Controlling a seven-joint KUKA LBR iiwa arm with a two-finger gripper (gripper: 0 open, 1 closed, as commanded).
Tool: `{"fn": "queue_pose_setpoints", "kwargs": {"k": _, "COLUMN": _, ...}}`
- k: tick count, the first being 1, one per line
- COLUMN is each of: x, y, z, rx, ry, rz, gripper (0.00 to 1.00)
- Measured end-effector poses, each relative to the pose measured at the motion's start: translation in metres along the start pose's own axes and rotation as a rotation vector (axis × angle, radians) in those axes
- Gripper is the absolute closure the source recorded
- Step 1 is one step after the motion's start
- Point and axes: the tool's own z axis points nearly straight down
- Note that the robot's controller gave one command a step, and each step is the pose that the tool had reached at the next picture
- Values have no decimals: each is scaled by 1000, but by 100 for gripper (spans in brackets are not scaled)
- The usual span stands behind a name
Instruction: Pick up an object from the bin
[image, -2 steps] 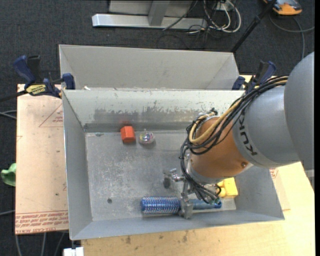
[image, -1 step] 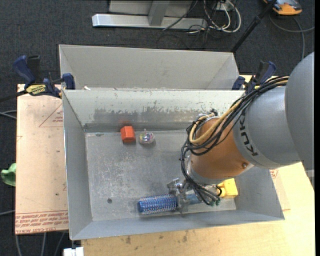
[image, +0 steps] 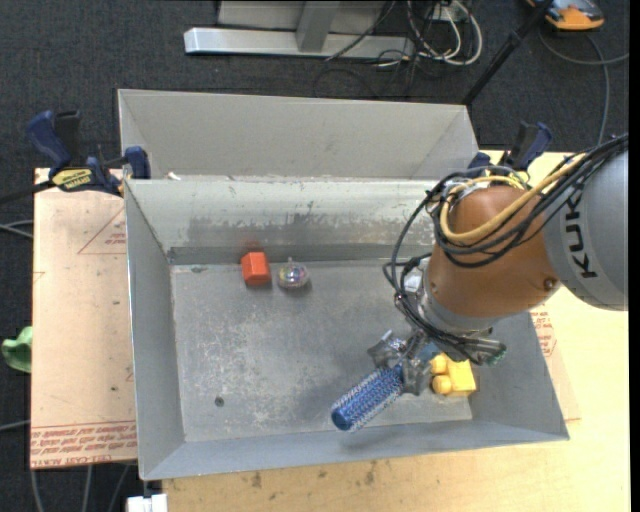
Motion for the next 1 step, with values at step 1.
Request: {"fn": "queue_pose_setpoints", "kwargs": {"k": 1, "x": -5, "y": -5, "z": -69, "rx": 2, "ry": -3, "rz": 22, "gripper": 100}}
